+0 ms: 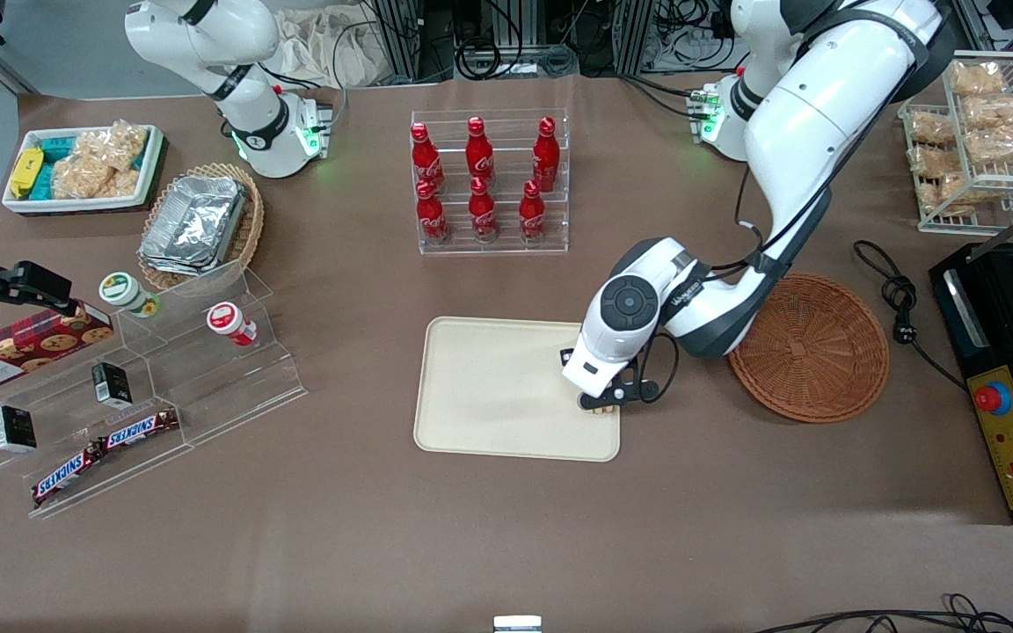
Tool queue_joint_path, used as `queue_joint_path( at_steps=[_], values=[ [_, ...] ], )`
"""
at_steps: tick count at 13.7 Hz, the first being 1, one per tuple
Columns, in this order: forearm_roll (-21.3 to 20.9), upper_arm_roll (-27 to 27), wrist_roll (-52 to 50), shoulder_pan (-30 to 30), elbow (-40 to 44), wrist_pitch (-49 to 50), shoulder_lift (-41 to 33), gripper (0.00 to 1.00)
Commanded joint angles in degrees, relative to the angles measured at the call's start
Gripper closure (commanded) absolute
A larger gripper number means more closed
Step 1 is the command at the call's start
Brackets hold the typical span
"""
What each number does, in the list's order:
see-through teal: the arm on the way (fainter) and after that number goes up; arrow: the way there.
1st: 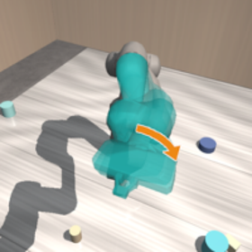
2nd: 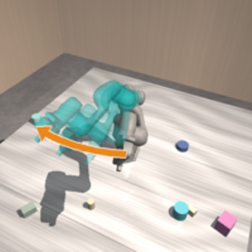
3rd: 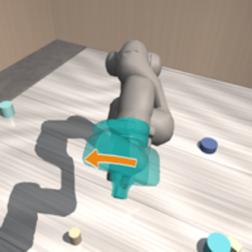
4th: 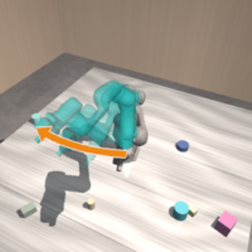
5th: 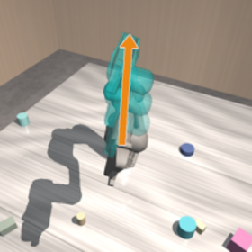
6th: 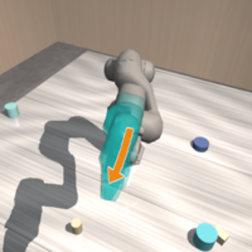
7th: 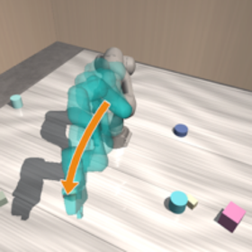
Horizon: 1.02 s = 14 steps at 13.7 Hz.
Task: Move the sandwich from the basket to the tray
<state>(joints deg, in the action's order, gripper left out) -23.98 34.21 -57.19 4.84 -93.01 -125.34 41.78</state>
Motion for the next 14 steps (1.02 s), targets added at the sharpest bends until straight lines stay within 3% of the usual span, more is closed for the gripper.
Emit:
queue_joint_path(
  at_steps=[1,4,6,11,14],
  values=[
    [-0.89,0.06,-0.9,0.26,4.14,3.86,-0.81,0.0],
    [-0.89,0.41,0.06,0.26,10.37,17.62,-6.07,0.0],
    [1.73,0.5,2.07,-1.84,10.48,22.24,-12.74,0.0],
    [21.05,0.51,24.36,-16.5,-1.61,24.44,-35.84,0.0],
    [26.44,0.15,31.61,-20.74,-8.41,24.53,-43.53,0.0]
  ],
)
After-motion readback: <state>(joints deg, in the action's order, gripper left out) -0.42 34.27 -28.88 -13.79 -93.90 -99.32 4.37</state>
